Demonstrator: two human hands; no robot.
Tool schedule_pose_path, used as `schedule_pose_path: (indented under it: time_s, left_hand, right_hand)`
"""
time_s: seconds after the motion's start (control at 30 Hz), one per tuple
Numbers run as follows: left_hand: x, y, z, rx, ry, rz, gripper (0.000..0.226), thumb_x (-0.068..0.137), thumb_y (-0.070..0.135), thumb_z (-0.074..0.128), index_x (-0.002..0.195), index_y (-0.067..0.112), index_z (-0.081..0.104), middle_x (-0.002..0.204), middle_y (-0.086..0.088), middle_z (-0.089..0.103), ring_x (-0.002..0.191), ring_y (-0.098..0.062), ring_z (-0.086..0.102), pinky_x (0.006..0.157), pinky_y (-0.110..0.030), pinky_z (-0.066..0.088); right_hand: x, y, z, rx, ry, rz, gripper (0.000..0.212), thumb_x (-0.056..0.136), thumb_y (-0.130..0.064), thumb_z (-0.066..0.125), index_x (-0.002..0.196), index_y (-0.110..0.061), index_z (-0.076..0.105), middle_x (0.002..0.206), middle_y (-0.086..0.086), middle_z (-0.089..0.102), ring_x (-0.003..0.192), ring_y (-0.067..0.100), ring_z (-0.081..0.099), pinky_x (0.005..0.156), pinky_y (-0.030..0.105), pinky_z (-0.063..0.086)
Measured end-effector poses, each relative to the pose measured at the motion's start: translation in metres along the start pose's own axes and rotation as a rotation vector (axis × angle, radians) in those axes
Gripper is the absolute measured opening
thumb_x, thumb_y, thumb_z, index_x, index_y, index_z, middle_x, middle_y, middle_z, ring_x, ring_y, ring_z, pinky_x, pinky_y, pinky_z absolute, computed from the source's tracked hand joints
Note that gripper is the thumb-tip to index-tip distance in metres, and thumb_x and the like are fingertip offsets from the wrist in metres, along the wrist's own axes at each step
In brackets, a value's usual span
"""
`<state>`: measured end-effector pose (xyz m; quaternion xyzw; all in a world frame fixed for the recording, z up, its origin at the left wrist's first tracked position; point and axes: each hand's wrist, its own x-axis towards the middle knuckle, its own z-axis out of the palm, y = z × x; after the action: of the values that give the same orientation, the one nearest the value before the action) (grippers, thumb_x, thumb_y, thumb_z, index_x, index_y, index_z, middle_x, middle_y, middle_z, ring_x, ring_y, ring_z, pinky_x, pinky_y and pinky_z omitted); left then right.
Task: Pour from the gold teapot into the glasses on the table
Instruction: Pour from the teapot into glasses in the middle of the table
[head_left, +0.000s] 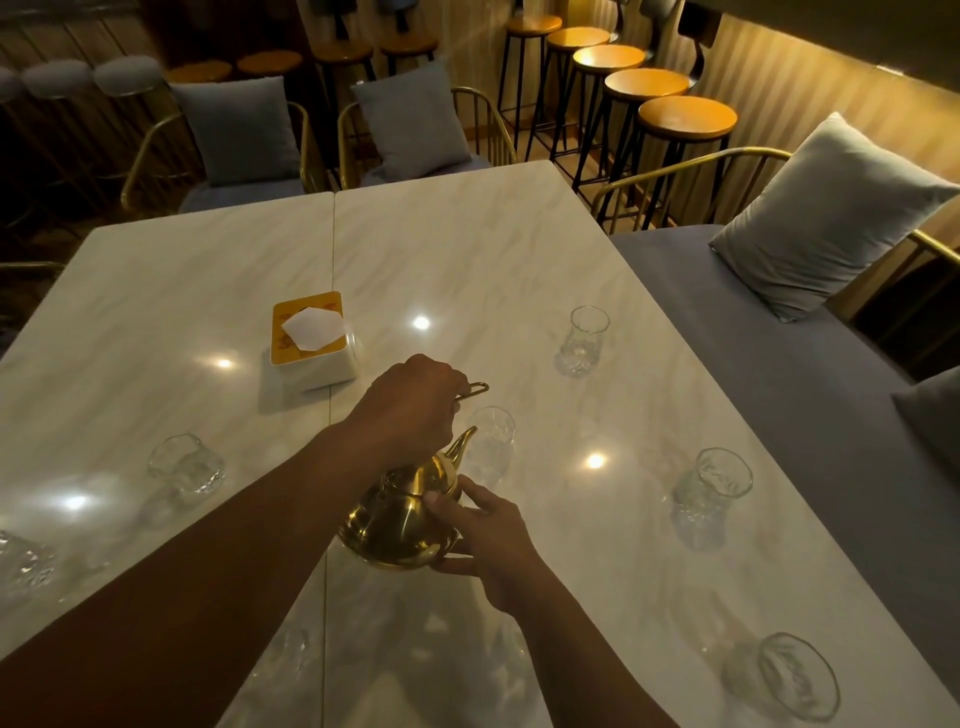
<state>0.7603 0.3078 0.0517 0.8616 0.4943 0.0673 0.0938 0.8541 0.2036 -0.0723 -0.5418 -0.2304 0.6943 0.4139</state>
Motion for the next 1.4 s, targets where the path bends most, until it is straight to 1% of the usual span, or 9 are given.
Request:
schedule_pose_path:
  time_s: [0.2, 0.43, 0.73, 0.9, 1.0, 1.07, 1.2, 1.33, 1.4]
  left_hand:
    - [-0.0006, 0.0004, -0.0015, -0.003, -0.001, -0.004, 0.031, 0.089, 0.019, 0.064, 0.120, 0.019, 0.067, 0.115, -0.004, 0.072, 0.092, -0.022, 0.069, 0.079, -0.028, 0.053]
    - [-0.0009, 0.0020, -0.0032, 0.008, -0.006, 0.001, 0.029, 0.089, 0.019, 0.065, 0.118, 0.018, 0.069, 0.110, -0.004, 0.073, 0.088, -0.020, 0.069, 0.077, -0.027, 0.053]
    - [-0.0010, 0.0037, -0.0053, 0.007, -0.008, -0.006, 0.029, 0.089, 0.019, 0.065, 0.117, 0.018, 0.069, 0.111, -0.004, 0.072, 0.090, -0.021, 0.069, 0.080, -0.030, 0.055]
    - [-0.0016, 0.0024, -0.0048, -0.004, -0.014, -0.022, 0.030, 0.088, 0.020, 0.066, 0.118, 0.020, 0.069, 0.113, -0.003, 0.072, 0.091, -0.020, 0.068, 0.080, -0.029, 0.054]
    - [-0.0021, 0.0026, -0.0047, -0.009, -0.014, -0.027, 0.030, 0.088, 0.019, 0.066, 0.118, 0.020, 0.069, 0.114, -0.003, 0.072, 0.090, -0.020, 0.069, 0.078, -0.025, 0.050]
    - [-0.0021, 0.0029, -0.0052, -0.006, -0.015, -0.027, 0.030, 0.089, 0.020, 0.066, 0.118, 0.020, 0.069, 0.113, -0.004, 0.072, 0.090, -0.020, 0.069, 0.078, -0.026, 0.051]
    - [-0.0021, 0.0044, -0.0066, -0.010, -0.018, -0.031, 0.030, 0.088, 0.019, 0.066, 0.117, 0.020, 0.069, 0.112, -0.004, 0.073, 0.089, -0.020, 0.069, 0.079, -0.029, 0.055]
    - [-0.0019, 0.0064, -0.0078, -0.009, -0.025, -0.036, 0.029, 0.088, 0.018, 0.067, 0.117, 0.019, 0.070, 0.112, -0.004, 0.073, 0.090, -0.020, 0.069, 0.078, -0.027, 0.052]
    - [-0.0021, 0.0075, -0.0085, -0.011, -0.033, -0.044, 0.029, 0.088, 0.017, 0.067, 0.117, 0.019, 0.070, 0.112, -0.004, 0.072, 0.090, -0.020, 0.069, 0.078, -0.026, 0.051]
  right_hand:
    - [-0.0006, -0.0002, 0.0012, 0.011, -0.007, 0.014, 0.050, 0.076, -0.037, 0.085, 0.123, -0.033, 0.067, 0.101, 0.001, 0.077, 0.094, 0.027, 0.074, 0.078, 0.046, 0.063]
    - [-0.0009, 0.0003, 0.0031, 0.015, 0.002, 0.027, 0.060, 0.075, -0.038, 0.085, 0.131, -0.029, 0.063, 0.109, 0.003, 0.075, 0.100, 0.029, 0.072, 0.078, 0.046, 0.064]
    - [0.0003, 0.0004, 0.0022, 0.010, 0.006, 0.031, 0.064, 0.074, -0.039, 0.086, 0.132, -0.029, 0.062, 0.105, 0.001, 0.076, 0.097, 0.027, 0.072, 0.074, 0.043, 0.064]
    - [0.0011, 0.0001, -0.0001, 0.012, -0.011, 0.025, 0.051, 0.075, -0.037, 0.086, 0.122, -0.032, 0.066, 0.099, 0.000, 0.078, 0.092, 0.026, 0.075, 0.072, 0.042, 0.064]
    - [0.0009, 0.0006, 0.0007, 0.013, -0.004, 0.027, 0.063, 0.073, -0.038, 0.087, 0.131, -0.029, 0.063, 0.104, 0.001, 0.076, 0.093, 0.026, 0.074, 0.072, 0.043, 0.064]
    - [0.0009, 0.0009, 0.0013, 0.010, -0.005, 0.023, 0.068, 0.072, -0.039, 0.087, 0.134, -0.028, 0.061, 0.105, 0.002, 0.076, 0.095, 0.027, 0.074, 0.074, 0.045, 0.064]
    - [0.0003, -0.0003, 0.0009, 0.013, -0.003, 0.018, 0.069, 0.073, -0.039, 0.087, 0.136, -0.027, 0.060, 0.106, 0.004, 0.076, 0.096, 0.029, 0.074, 0.077, 0.047, 0.064]
    - [-0.0001, -0.0010, 0.0008, 0.011, -0.002, 0.016, 0.066, 0.075, -0.038, 0.086, 0.135, -0.027, 0.060, 0.108, 0.005, 0.076, 0.096, 0.030, 0.074, 0.079, 0.050, 0.063]
    - [-0.0006, -0.0016, 0.0011, 0.011, -0.001, 0.018, 0.065, 0.075, -0.038, 0.086, 0.134, -0.027, 0.061, 0.104, 0.003, 0.077, 0.094, 0.029, 0.075, 0.079, 0.049, 0.063]
